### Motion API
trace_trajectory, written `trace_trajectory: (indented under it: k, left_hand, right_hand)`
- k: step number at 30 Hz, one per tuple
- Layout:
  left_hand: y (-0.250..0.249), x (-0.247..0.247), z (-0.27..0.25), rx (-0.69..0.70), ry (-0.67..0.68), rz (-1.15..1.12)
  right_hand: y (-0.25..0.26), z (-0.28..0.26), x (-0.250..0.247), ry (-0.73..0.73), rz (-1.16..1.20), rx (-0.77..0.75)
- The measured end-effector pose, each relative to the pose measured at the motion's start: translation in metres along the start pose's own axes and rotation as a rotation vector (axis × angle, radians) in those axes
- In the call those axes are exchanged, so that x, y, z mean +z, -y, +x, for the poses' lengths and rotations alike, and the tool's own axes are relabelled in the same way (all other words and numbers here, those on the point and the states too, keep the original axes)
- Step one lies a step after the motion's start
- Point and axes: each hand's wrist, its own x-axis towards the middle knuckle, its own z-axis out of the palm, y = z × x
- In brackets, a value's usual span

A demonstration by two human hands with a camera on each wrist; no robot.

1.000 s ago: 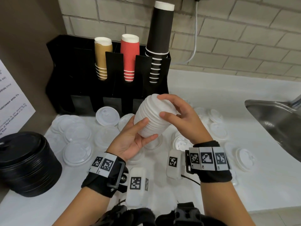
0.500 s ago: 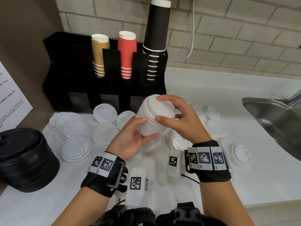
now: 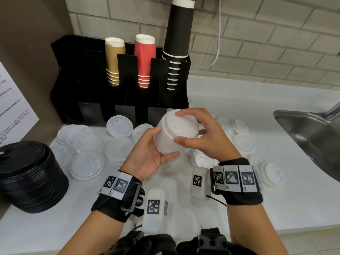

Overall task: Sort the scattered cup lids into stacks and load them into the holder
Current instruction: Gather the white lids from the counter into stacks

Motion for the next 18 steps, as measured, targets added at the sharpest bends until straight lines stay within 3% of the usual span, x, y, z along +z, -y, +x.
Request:
trace_trajectory:
  k: [5, 7, 9, 10, 14, 18]
  left_hand:
    - [0.000, -0.002, 0.000, 0.031, -0.002, 0.007]
    - [-0.001, -0.006, 0.000, 0.046, -0.007, -0.006]
    - [-0.003, -0.011, 0.000, 0.061, -0.005, -0.029]
    - [-0.004, -0.014, 0.000, 0.066, -0.001, -0.038]
    - [-0.010, -0.022, 0.001, 0.106, -0.009, -0.044]
    - [-0.015, -0.025, 0.000, 0.128, -0.018, -0.036]
  right_hand:
    - [0.004, 0.003, -0.008, 0.034, 0.027, 0.007]
    - [0.002, 0.007, -0.023, -0.035, 0.095, 0.052]
    - [-0.005, 0.012, -0.038, -0.074, -0.001, 0.114]
    - [-0.011, 0.015, -0.044, -0.016, -0.128, 0.168]
    - [-0.034, 0.014, -0.037, 0.546, -0.763, 0.499]
    - [-0.055, 0.003, -0.007, 0.664, -0.990, 0.505]
